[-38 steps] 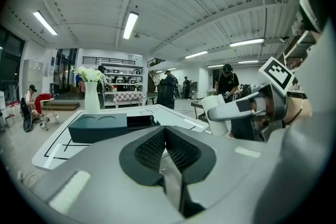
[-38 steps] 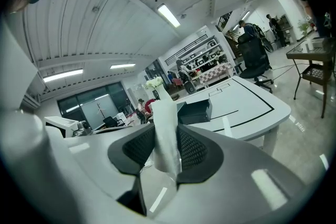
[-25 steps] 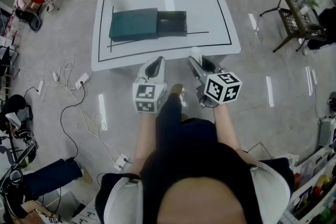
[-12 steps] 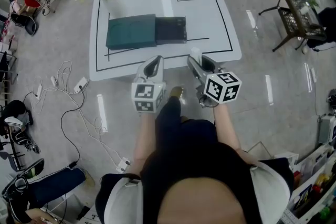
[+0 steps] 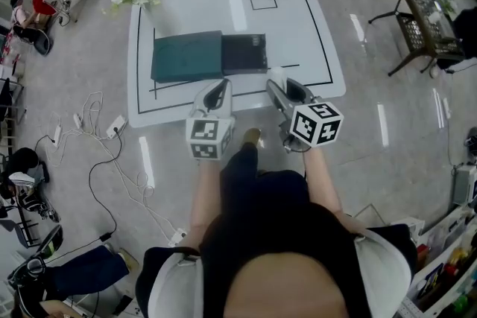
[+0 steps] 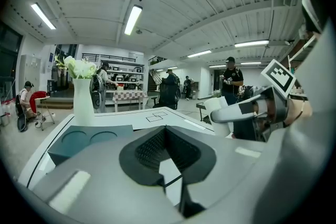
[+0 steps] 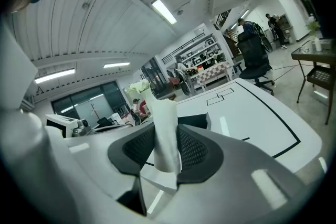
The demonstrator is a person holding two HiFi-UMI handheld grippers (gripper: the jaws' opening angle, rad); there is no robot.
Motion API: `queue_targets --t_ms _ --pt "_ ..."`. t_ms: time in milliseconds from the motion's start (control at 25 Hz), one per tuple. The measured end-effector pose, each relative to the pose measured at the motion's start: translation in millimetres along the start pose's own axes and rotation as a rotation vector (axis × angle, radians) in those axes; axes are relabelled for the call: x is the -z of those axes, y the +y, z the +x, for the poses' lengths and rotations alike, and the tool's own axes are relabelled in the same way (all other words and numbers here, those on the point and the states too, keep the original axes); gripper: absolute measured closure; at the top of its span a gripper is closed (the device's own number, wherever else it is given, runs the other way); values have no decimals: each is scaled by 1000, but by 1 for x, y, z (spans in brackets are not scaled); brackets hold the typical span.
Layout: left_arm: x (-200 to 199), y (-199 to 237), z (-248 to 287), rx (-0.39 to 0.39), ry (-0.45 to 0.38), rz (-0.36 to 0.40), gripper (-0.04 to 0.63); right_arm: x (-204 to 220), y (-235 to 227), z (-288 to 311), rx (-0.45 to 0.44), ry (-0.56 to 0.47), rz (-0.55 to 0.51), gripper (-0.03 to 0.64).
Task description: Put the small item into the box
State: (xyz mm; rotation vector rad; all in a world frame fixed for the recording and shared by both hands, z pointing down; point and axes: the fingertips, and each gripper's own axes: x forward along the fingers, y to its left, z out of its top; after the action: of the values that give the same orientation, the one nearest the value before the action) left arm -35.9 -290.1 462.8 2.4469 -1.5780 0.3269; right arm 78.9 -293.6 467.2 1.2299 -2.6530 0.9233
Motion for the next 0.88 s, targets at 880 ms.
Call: queue_targets --t_ms 880 --pt "-15 60 56 9 7 -17 586 -29 -19 71 17 22 8 488"
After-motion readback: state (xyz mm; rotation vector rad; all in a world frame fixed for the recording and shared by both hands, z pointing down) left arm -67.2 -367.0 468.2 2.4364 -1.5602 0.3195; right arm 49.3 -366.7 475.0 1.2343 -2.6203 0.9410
